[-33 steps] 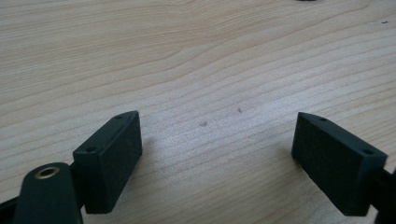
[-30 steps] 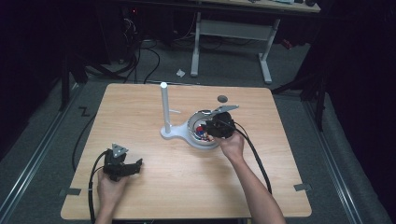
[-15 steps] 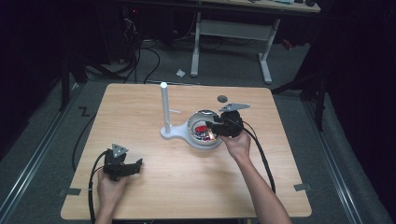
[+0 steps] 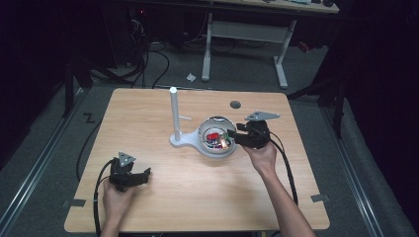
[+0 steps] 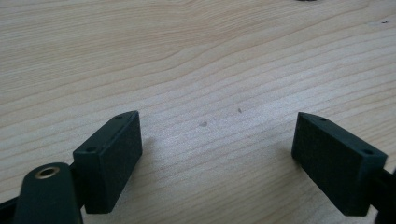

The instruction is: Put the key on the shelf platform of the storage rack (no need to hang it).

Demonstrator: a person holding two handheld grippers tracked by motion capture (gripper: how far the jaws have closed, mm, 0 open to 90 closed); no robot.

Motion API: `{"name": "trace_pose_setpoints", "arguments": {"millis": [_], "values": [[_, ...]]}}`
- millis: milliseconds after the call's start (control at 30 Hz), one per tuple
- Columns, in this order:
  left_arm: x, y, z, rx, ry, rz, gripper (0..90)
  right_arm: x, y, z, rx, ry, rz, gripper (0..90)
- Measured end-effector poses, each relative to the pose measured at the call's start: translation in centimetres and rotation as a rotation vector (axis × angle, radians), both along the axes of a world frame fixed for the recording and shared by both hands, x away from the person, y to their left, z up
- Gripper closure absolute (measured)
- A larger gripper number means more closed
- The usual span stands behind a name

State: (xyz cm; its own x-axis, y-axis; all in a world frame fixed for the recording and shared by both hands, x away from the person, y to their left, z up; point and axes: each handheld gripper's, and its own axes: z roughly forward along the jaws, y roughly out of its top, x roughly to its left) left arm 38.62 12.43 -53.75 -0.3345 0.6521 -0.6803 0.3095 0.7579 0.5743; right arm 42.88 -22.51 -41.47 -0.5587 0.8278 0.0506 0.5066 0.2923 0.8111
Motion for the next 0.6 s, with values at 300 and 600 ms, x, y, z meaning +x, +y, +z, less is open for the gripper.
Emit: {"name": "trace_pose_setpoints", "arguments": {"millis": [300,600], "values": [[0.0,0.0,0.0,0.000,0.000,0.000,16.6,-1.4,-2.2,0.2,0.040,-0.010,-0.035,51.3],[0.0,0.0,0.0,0.003,-0.002,-0.005,16.6,-2.7,-3.5,1.0,0.052,-0.036,-0.058,51.3]]}}
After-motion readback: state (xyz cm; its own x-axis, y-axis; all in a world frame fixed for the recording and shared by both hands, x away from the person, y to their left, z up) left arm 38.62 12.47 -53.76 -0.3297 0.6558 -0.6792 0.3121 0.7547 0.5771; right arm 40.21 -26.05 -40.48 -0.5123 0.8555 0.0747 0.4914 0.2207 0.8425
